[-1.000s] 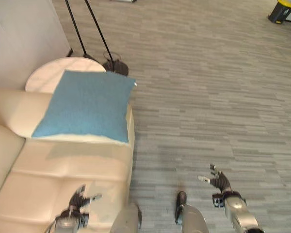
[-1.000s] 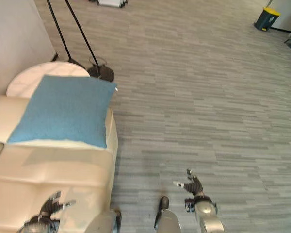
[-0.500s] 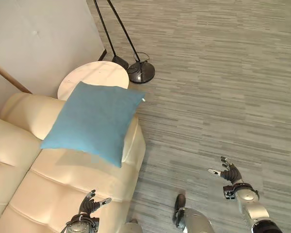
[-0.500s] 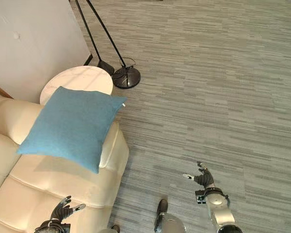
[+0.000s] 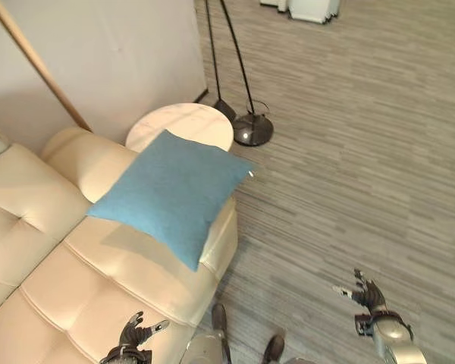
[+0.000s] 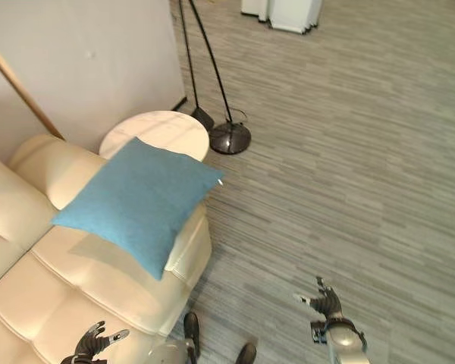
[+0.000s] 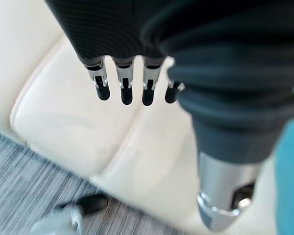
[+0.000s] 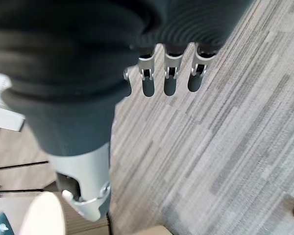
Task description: Pick up all the scattered cushions and arrange them neatly on the sofa.
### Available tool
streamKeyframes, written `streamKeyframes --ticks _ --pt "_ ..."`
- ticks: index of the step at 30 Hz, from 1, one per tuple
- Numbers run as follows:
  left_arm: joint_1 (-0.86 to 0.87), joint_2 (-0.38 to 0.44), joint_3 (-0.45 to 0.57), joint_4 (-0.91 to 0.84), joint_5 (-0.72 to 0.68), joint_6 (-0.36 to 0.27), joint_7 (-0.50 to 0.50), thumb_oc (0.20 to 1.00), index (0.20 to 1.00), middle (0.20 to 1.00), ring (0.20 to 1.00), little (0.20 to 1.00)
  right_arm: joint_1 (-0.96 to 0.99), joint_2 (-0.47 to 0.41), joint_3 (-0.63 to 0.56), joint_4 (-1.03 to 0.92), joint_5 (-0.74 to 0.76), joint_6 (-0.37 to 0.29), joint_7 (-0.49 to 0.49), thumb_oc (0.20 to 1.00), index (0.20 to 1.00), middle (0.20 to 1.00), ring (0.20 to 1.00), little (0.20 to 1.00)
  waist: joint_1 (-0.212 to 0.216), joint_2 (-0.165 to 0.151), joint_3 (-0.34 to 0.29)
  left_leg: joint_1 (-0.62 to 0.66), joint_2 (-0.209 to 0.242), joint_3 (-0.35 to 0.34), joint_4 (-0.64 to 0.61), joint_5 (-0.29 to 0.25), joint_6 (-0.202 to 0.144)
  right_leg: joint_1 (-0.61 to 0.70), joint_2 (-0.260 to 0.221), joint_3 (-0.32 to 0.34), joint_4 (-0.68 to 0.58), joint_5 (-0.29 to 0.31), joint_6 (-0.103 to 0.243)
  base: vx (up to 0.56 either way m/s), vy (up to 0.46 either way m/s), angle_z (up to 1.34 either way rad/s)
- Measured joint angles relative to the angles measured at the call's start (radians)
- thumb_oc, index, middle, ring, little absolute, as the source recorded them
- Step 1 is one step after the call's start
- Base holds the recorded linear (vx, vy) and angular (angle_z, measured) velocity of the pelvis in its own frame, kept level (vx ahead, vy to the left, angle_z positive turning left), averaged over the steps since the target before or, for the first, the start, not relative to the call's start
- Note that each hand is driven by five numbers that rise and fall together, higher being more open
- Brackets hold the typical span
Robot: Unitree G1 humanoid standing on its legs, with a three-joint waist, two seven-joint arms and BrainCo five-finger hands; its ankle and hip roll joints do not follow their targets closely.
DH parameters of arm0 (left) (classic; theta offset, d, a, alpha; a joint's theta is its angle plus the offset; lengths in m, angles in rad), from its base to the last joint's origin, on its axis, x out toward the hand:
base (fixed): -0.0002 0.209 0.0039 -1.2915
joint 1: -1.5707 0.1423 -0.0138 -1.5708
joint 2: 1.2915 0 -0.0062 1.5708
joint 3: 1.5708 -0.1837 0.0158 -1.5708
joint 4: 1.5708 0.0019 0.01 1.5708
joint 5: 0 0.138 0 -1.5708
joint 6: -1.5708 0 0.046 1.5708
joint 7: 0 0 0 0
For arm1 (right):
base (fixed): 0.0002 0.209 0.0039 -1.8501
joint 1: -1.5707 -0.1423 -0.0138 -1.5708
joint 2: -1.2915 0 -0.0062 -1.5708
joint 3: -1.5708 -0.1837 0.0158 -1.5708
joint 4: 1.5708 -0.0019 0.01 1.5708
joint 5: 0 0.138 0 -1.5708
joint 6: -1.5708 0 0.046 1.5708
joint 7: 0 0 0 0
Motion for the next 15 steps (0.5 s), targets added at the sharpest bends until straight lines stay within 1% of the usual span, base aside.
streamKeyframes --ticks 1,2,3,4,5,7,8,9,10,11,12,13,14,15 --pt "0.001 0.0 0.004 0.001 0.0 0.0 0.0 1.0 1.0 1.0 1.0 1.0 -0.002 0.003 0.0 -0.001 -0.001 0.0 0.0 1.0 1.0 1.0 1.0 1.0 0.008 -0.006 -0.003 0.017 -0.011 0.025 -0.014 0.007 0.022 0.001 -0.016 0.003 0.016 -0.005 0.016 0.3 0.235 0.13" --pt "0.009 -0.001 0.008 0.002 -0.001 0.0 0.0 1.0 1.0 1.0 1.0 1.0 -0.008 0.007 0.0 -0.001 -0.002 0.0 0.0 1.0 1.0 1.0 1.0 1.0 0.007 -0.006 -0.005 0.034 -0.029 0.024 -0.024 0.01 0.069 0.006 -0.031 0.005 0.037 -0.014 0.032 0.28 0.227 0.11" --pt "0.014 -0.001 0.022 0.007 -0.006 0.0 0.001 1.0 1.0 1.0 1.0 1.0 -0.02 0.016 0.004 0.0 -0.003 0.0 0.001 1.0 1.0 1.0 1.0 1.0 0.011 -0.011 -0.006 0.056 -0.056 0.013 -0.031 0.0 0.11 0.012 -0.062 0.003 0.077 -0.02 0.051 0.28 0.253 0.27" --pt "0.011 -0.001 0.035 0.013 -0.01 0.001 0.002 1.0 1.0 1.0 1.0 1.0 -0.026 0.021 0.005 -0.004 -0.003 0.0 0.005 1.0 1.0 1.0 1.0 1.0 0.01 -0.017 -0.009 0.074 -0.081 0.007 -0.033 -0.017 0.131 0.017 -0.096 0.004 0.122 -0.04 0.07 0.27 0.242 0.31" --pt "0.01 0.003 0.036 0.012 -0.02 0.001 0.003 1.0 1.0 1.0 1.0 1.0 -0.029 0.024 0.005 -0.006 -0.003 -0.001 0.009 1.0 1.0 1.0 1.0 1.0 0.011 -0.022 -0.014 0.096 -0.101 0.006 -0.041 -0.032 0.141 0.003 -0.133 0.012 0.2 -0.064 0.085 0.21 0.222 0.25" --pt "0.011 0.006 0.043 0.017 -0.027 0.0 0.007 1.0 1.0 1.0 1.0 1.0 -0.054 0.024 0.005 -0.015 -0.004 -0.001 0.013 1.0 1.0 1.0 1.0 1.0 0.017 -0.018 -0.014 0.137 -0.125 -0.007 -0.056 -0.046 0.161 -0.072 -0.192 0.075 0.428 -0.082 0.102 0.21 0.164 0.22" --pt "0.009 0.016 0.042 0.02 -0.028 0.001 0.009 1.0 1.0 1.0 1.0 1.0 -0.053 0.028 0.005 -0.023 -0.006 -0.001 0.013 1.0 1.0 1.0 1.0 1.0 0.007 -0.019 -0.016 0.155 -0.137 -0.037 -0.06 -0.031 0.186 -0.129 -0.214 0.124 0.55 -0.089 0.108 0.28 0.091 0.52" --pt "0.006 0.025 0.043 0.018 -0.027 0.001 0.012 1.0 1.0 1.0 1.0 1.0 -0.045 0.031 0.007 -0.038 -0.011 -0.001 0.014 1.0 1.0 1.0 1.0 1.0 0.001 -0.024 -0.022 0.163 -0.145 -0.053 -0.069 -0.032 0.186 -0.163 -0.216 0.173 0.609 -0.105 0.117 0.27 0.033 0.62" --pt "0.002 0.035 0.042 0.013 -0.028 0.0 0.015 1.0 1.0 1.0 1.0 1.0 -0.046 0.032 0.008 -0.049 -0.015 -0.004 0.016 1.0 1.0 1.0 1.0 1.0 -0.001 -0.028 -0.018 0.183 -0.15 -0.067 -0.086 -0.037 0.182 -0.207 -0.207 0.221 0.622 -0.115 0.132 0.25 -0.004 0.45" --pt "0.004 0.04 0.042 0.012 -0.03 0.001 0.018 1.0 1.0 1.0 1.0 1.0 -0.056 0.032 0.007 -0.047 -0.021 -0.002 0.021 1.0 1.0 1.0 1.0 1.0 0.001 -0.023 -0.011 0.205 -0.149 -0.077 -0.102 -0.038 0.182 -0.244 -0.192 0.236 0.552 -0.116 0.132 0.34 -0.069 0.55" --pt "0.002 0.04 0.038 0.01 -0.032 0.001 0.019 1.0 1.0 1.0 1.0 1.0 -0.061 0.026 0.005 -0.058 -0.021 -0.003 0.021 1.0 1.0 1.0 1.0 1.0 -0.015 -0.015 -0.004 0.224 -0.148 -0.107 -0.102 -0.04 0.177 -0.281 -0.166 0.239 0.407 -0.101 0.123 0.27 -0.066 0.61" --pt "-0.002 0.038 0.037 -0.001 -0.037 0.001 0.02 1.0 1.0 1.0 1.0 1.0 -0.063 0.025 0.005 -0.064 -0.021 -0.002 0.021 1.0 1.0 1.0 1.0 1.0 -0.025 -0.015 0.0 0.235 -0.151 -0.14 -0.102 -0.058 0.153 -0.312 -0.138 0.271 0.327 -0.073 0.135 0.3 -0.11 0.99" --pt "-0.006 0.036 0.035 -0.012 -0.049 0.001 0.021 1.0 1.0 1.0 1.0 1.0 -0.056 0.025 0.005 -0.065 -0.021 -0.002 0.02 1.0 1.0 1.0 1.0 1.0 -0.041 -0.019 0.002 0.245 -0.155 -0.159 -0.102 -0.059 0.151 -0.326 -0.114 0.325 0.222 -0.024 0.136 0.19 -0.088 0.91" --pt "-0.005 0.038 0.034 -0.025 -0.049 0.0 0.02 1.0 1.0 1.0 1.0 1.0 -0.053 0.026 0.005 -0.064 -0.021 -0.001 0.02 1.0 1.0 1.0 1.0 1.0 -0.052 -0.025 0.009 0.263 -0.161 -0.161 -0.104 -0.059 0.154 -0.333 -0.106 0.329 0.185 0.008 0.123 0.3 -0.166 0.87"
